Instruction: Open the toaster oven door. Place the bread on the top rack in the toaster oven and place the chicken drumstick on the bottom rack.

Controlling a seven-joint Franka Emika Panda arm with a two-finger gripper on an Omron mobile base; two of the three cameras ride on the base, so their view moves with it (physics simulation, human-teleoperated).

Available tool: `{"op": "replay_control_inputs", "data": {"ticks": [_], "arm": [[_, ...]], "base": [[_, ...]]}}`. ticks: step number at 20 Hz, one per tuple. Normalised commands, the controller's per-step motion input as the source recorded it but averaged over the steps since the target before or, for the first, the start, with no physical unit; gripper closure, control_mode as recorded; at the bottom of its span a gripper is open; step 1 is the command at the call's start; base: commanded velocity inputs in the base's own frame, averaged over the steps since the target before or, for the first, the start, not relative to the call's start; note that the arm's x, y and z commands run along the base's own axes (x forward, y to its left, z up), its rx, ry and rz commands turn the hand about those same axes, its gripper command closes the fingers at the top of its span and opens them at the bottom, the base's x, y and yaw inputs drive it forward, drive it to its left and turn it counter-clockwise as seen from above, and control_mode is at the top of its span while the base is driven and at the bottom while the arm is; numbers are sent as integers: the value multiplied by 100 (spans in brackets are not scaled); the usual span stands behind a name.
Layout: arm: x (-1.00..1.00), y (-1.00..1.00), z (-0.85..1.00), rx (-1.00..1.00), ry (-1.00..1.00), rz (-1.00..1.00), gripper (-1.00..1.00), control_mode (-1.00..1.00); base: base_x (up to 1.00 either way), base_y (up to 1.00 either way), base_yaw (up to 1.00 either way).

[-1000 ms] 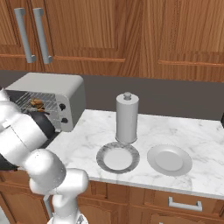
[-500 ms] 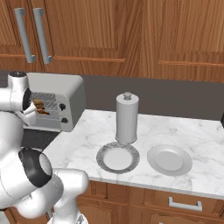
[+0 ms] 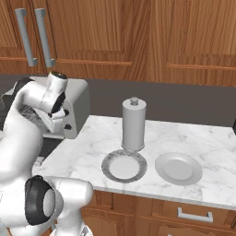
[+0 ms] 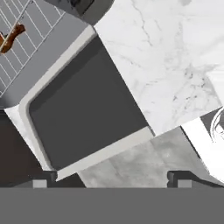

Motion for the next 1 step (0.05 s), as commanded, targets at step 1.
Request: {"op": "replay_control_inputs", "data": {"ticks": [1], "arm": [[0, -85, 24, 9, 9, -5, -100, -100]], "base": [[0, 0, 0]]}}
